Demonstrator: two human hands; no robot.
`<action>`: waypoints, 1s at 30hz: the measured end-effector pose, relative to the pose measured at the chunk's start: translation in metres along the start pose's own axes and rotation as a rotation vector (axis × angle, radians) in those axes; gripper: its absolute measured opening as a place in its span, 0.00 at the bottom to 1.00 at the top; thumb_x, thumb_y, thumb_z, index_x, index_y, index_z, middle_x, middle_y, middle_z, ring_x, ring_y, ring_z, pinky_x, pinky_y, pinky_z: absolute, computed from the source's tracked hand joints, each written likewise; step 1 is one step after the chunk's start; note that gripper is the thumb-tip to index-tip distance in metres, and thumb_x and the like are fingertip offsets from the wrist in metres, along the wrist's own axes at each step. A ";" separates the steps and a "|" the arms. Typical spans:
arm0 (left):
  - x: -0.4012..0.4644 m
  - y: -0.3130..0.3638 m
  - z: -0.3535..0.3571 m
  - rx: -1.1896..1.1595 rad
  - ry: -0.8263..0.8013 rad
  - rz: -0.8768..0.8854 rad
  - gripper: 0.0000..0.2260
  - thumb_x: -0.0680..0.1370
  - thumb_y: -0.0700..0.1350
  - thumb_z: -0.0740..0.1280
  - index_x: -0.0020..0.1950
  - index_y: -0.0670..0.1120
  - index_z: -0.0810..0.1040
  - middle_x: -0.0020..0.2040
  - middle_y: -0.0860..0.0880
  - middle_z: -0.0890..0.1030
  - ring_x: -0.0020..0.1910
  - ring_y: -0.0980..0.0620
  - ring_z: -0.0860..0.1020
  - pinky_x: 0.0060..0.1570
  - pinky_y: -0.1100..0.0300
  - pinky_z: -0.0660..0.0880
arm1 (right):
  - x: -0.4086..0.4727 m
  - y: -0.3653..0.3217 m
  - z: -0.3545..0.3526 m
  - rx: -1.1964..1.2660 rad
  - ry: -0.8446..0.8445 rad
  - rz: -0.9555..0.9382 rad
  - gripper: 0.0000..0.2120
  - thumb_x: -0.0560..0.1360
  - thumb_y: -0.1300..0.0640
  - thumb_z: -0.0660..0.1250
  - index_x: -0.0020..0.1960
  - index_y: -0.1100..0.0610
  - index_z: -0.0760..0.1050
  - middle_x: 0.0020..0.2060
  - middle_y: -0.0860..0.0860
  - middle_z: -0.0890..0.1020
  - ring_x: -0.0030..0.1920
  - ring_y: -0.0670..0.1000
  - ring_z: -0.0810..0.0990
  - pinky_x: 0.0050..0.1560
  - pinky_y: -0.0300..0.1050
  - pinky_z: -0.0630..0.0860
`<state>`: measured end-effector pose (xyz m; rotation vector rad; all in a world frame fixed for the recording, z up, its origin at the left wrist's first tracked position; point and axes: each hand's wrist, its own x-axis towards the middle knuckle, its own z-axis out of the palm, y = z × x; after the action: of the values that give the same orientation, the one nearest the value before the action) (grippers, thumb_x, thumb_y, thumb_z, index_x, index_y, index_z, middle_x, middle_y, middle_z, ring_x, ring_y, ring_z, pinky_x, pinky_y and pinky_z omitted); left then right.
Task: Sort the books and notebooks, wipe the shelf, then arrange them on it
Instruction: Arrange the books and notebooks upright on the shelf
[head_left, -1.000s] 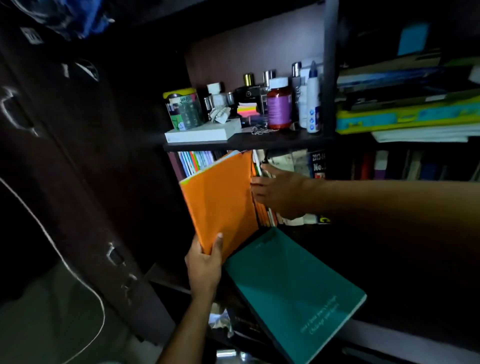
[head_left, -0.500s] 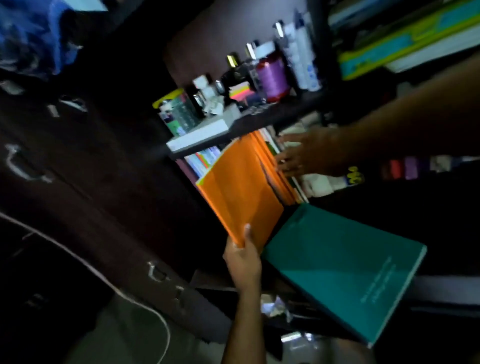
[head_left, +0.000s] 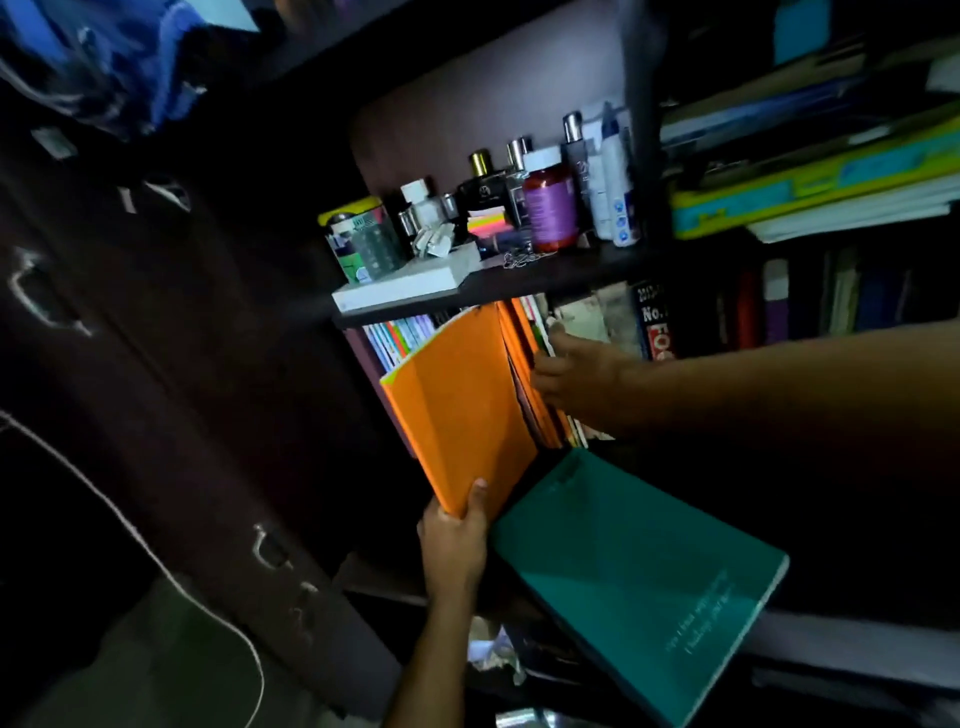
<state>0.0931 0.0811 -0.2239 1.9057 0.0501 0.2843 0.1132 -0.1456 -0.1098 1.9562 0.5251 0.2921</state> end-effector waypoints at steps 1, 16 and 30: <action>0.002 -0.001 0.000 0.007 -0.026 -0.001 0.08 0.80 0.51 0.71 0.45 0.50 0.77 0.40 0.50 0.80 0.45 0.44 0.81 0.43 0.56 0.72 | 0.002 -0.001 -0.002 -0.047 -0.010 -0.014 0.27 0.79 0.45 0.64 0.74 0.56 0.69 0.73 0.56 0.67 0.72 0.60 0.65 0.72 0.67 0.60; -0.013 -0.004 0.003 0.232 -0.295 0.099 0.27 0.75 0.68 0.67 0.64 0.49 0.80 0.57 0.49 0.82 0.57 0.47 0.81 0.53 0.57 0.76 | -0.014 -0.046 0.036 0.412 0.027 0.344 0.36 0.82 0.45 0.53 0.82 0.55 0.41 0.82 0.55 0.40 0.81 0.57 0.35 0.73 0.76 0.43; 0.002 -0.011 0.013 0.243 -0.127 0.014 0.21 0.80 0.54 0.69 0.70 0.47 0.75 0.62 0.49 0.79 0.62 0.46 0.78 0.55 0.63 0.70 | 0.012 -0.099 0.073 0.824 0.415 0.672 0.26 0.77 0.44 0.64 0.74 0.48 0.69 0.83 0.48 0.51 0.82 0.55 0.44 0.73 0.76 0.48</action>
<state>0.0986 0.0732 -0.2378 2.1627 -0.0141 0.1715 0.1316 -0.1619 -0.2310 2.8701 0.2280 1.0520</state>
